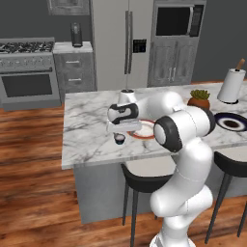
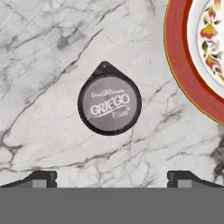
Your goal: Place two yogurt containers on each plate.
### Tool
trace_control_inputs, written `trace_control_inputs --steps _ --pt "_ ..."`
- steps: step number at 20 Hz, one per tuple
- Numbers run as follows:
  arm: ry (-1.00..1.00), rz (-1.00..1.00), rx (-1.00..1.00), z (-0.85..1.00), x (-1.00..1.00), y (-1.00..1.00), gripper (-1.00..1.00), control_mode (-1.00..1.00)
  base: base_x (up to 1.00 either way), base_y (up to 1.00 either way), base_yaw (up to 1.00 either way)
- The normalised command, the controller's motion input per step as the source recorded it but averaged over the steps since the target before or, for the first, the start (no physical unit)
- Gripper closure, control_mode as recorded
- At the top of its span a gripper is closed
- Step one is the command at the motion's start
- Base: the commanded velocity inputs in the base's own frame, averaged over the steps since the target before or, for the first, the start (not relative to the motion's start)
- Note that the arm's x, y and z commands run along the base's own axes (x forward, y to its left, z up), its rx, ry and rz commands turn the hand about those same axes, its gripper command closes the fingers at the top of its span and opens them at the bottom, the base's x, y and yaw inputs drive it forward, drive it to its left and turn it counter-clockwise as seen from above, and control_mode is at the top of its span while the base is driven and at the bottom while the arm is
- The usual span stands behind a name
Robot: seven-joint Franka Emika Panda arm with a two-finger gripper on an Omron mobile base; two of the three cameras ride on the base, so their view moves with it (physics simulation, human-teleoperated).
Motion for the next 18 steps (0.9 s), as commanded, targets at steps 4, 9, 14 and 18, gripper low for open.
trace_control_inputs --steps 4,9,14,18 --pt "0.0 0.0 0.0 -0.2 0.26 0.0 -1.0 -1.0 0.0 0.0 0.0" --pt "0.0 0.0 0.0 -0.21 0.26 0.01 -1.0 -1.0 0.0 0.0 0.0" --pt "0.0 0.0 0.0 -0.19 0.17 0.06 -1.0 -1.0 0.0 0.0 0.0" --pt "0.0 0.0 0.0 -0.16 0.1 0.08 -1.0 -1.0 0.0 0.0 0.0"
